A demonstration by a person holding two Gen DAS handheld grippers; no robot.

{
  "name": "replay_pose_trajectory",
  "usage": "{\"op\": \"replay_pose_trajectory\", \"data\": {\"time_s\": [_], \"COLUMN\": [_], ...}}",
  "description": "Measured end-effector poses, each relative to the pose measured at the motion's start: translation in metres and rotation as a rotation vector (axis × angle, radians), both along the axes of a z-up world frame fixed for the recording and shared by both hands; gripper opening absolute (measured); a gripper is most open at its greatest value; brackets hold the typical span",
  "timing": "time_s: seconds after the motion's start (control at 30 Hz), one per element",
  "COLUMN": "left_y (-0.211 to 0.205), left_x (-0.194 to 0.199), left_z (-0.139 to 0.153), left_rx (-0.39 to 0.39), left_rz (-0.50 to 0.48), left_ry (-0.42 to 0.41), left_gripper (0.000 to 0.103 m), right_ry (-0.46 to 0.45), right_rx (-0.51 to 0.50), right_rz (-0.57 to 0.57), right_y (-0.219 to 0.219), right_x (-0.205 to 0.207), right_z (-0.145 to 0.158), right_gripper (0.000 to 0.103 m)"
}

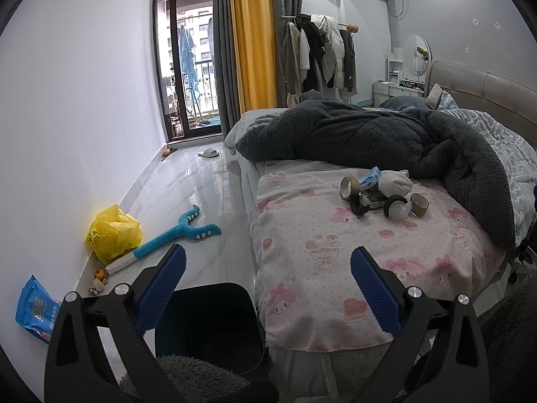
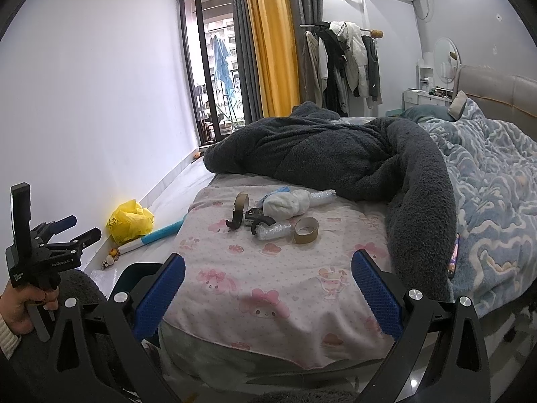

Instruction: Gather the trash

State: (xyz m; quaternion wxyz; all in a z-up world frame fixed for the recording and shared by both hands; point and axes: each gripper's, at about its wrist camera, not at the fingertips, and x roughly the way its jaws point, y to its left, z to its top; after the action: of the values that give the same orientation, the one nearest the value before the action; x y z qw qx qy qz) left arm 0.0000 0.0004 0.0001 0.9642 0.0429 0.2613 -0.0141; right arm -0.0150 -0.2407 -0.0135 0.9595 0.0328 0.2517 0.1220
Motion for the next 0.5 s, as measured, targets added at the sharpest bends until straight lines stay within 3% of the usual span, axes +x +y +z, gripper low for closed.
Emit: {"op": "replay_pose_trajectory", "data": {"time_s": [0.5], "left_y": [-0.0002], "left_x": [-0.0003], "left_z": [0.0002], "left_rx": [-0.001], "left_rz": [0.000], "left_ry": [0.000], "left_gripper": [0.100], "right_ry": [0.000], "right_rx": [0.001], "right_rz": [-0.002], "right_y": [-0.0010], "right_x": [0.0003], "right_z": [0.0002], "right_gripper": [0.100]}}
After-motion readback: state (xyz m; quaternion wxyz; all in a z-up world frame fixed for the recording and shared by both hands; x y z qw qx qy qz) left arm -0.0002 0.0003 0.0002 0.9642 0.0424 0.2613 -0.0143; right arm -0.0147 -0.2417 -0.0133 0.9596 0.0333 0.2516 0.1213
